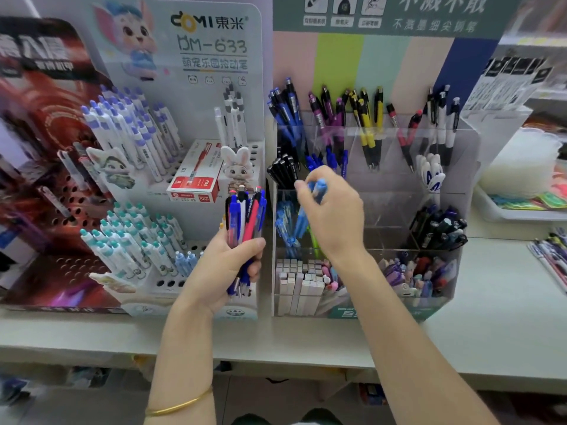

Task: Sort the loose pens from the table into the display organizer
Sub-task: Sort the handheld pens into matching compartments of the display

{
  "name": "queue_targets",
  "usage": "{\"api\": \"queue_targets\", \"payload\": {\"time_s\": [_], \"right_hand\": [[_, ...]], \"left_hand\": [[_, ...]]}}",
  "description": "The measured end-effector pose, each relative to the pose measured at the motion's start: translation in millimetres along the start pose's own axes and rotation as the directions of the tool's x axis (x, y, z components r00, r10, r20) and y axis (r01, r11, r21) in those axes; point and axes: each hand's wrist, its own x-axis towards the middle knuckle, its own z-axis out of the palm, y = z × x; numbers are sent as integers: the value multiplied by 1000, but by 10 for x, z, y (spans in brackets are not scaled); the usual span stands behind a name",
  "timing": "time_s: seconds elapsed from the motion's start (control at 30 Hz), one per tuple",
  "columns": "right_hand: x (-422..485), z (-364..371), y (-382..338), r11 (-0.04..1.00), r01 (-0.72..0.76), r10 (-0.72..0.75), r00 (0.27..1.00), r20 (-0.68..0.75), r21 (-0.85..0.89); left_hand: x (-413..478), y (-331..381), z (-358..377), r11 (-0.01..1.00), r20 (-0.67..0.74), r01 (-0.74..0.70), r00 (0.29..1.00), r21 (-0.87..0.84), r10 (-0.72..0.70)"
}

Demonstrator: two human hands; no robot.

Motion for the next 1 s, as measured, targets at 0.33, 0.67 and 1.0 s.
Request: {"api": "queue_targets", "payload": {"time_s": [0.33,0.67,1.0], "right_hand": [[-150,129,47,940,-8,93,968,232,-341],[-603,228,223,979,-200,202,967,155,-30],[-510,485,346,984,-158,161,987,23,-76]], "left_hand": [[60,75,55,994,6,-12,1000,-112,13],[99,72,43,993,36,-2,999,-120,6],[130,88,38,992,62,12,998,-129,-4]]}}
